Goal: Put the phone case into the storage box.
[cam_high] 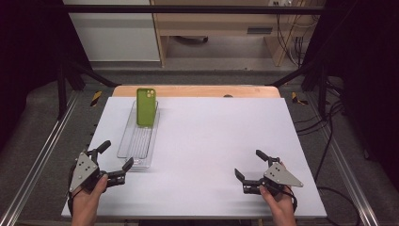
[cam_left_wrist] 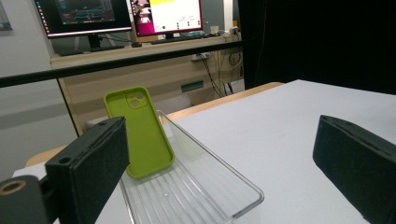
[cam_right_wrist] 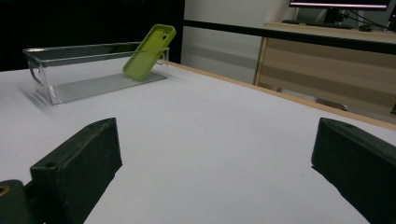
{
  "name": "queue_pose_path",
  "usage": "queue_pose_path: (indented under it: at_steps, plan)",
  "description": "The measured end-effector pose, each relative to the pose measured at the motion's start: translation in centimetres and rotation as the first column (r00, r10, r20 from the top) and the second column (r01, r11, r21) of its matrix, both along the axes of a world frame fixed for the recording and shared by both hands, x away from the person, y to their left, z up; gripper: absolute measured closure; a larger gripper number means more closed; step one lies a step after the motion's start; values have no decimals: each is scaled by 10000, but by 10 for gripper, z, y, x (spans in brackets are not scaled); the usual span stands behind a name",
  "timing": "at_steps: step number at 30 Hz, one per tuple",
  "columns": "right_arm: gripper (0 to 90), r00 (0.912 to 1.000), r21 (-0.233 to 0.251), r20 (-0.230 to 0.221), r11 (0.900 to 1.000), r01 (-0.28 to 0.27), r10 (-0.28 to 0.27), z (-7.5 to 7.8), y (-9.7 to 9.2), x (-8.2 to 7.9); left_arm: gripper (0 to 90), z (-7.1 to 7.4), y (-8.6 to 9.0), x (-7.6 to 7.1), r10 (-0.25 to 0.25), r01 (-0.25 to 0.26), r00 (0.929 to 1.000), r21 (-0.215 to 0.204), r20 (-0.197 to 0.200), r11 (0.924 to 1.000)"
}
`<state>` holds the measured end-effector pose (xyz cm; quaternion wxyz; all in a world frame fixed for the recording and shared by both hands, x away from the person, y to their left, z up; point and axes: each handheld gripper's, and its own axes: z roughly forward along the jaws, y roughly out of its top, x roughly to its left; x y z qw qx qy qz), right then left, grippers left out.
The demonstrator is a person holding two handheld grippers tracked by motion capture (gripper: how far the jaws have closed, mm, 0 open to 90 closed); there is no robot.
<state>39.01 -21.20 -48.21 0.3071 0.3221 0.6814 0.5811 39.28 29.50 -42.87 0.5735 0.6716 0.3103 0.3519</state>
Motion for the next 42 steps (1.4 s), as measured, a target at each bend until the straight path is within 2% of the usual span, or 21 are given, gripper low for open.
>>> queue_pose_path:
  at_steps: [17, 19, 29, 32, 34, 42]
  plan:
    - [17, 10000, 27, 32, 10000, -14, 14, 0, 0, 0, 30, -11, 0, -2, 140, -137, 9998, 205, -136, 9997]
    - [18, 10000, 23, 26, 10000, -4, 4, 0, 0, 0, 30, -12, 1, -2, 42, -41, 10000, 126, -90, 9999]
    - [17, 10000, 31, 5, 10000, 1, -1, 0, 0, 0, 30, -21, 6, -3, 212, -214, 9991, -54, -373, 9998]
    - [17, 10000, 43, 3, 10000, 5, -5, 0, 0, 0, 30, -23, 9, -3, 405, -410, 9987, -151, -298, 9990]
    - [17, 10000, 39, -19, 10000, 6, -6, 0, 0, 0, 30, -24, 12, -1, 517, -526, 9984, -463, -210, 9975]
    - [17, 10000, 140, -19, 9999, 92, -92, 0, -2, 0, 30, -27, 8, 3, 269, -271, 9996, -558, -51, 9981]
